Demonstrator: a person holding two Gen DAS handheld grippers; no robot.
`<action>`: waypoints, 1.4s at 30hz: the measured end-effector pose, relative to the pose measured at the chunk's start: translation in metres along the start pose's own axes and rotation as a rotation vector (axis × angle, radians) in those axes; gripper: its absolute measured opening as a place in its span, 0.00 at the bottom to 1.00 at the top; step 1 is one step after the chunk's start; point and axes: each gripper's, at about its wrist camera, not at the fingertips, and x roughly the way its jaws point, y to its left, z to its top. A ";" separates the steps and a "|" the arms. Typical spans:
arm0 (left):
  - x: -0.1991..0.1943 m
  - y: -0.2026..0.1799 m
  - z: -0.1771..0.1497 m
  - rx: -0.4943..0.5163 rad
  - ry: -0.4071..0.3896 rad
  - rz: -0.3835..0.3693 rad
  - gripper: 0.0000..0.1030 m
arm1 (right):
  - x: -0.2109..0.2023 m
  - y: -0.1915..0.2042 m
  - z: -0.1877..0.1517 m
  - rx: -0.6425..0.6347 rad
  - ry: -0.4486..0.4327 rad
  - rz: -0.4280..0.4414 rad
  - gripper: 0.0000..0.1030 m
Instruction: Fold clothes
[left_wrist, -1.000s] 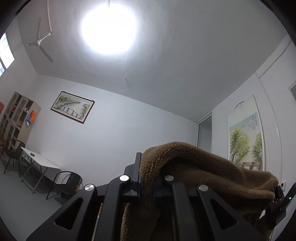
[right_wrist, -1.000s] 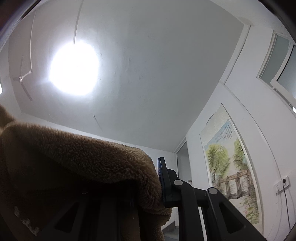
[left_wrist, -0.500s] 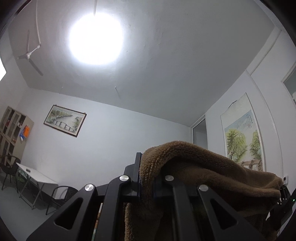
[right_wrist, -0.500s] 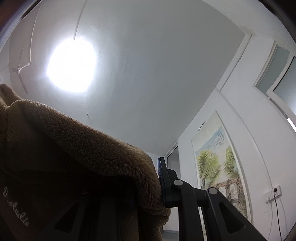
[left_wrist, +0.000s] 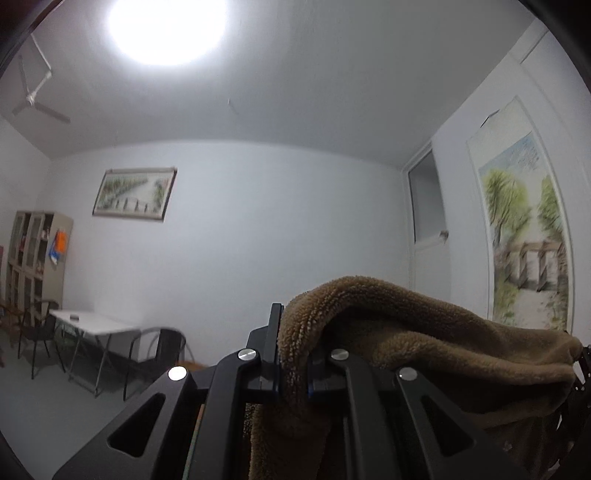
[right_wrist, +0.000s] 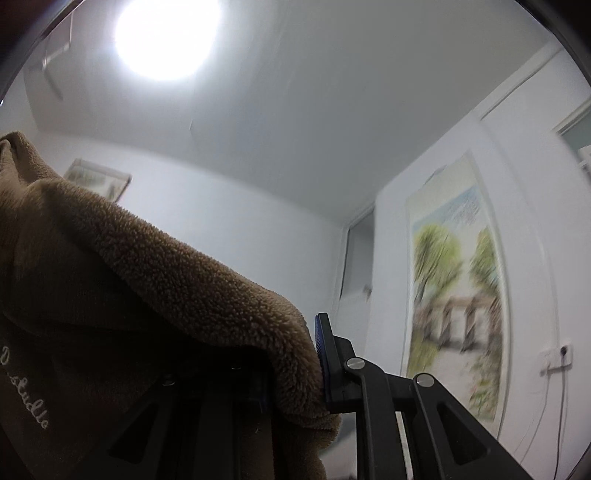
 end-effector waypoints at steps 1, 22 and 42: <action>0.019 0.002 -0.010 -0.004 0.040 0.006 0.11 | 0.012 0.010 -0.013 -0.008 0.039 0.010 0.18; 0.337 0.074 -0.368 -0.081 1.006 0.224 0.12 | 0.224 0.178 -0.346 -0.063 1.024 0.470 0.38; 0.302 0.042 -0.329 0.206 1.063 0.133 0.77 | 0.209 0.230 -0.283 -0.226 0.928 0.873 0.72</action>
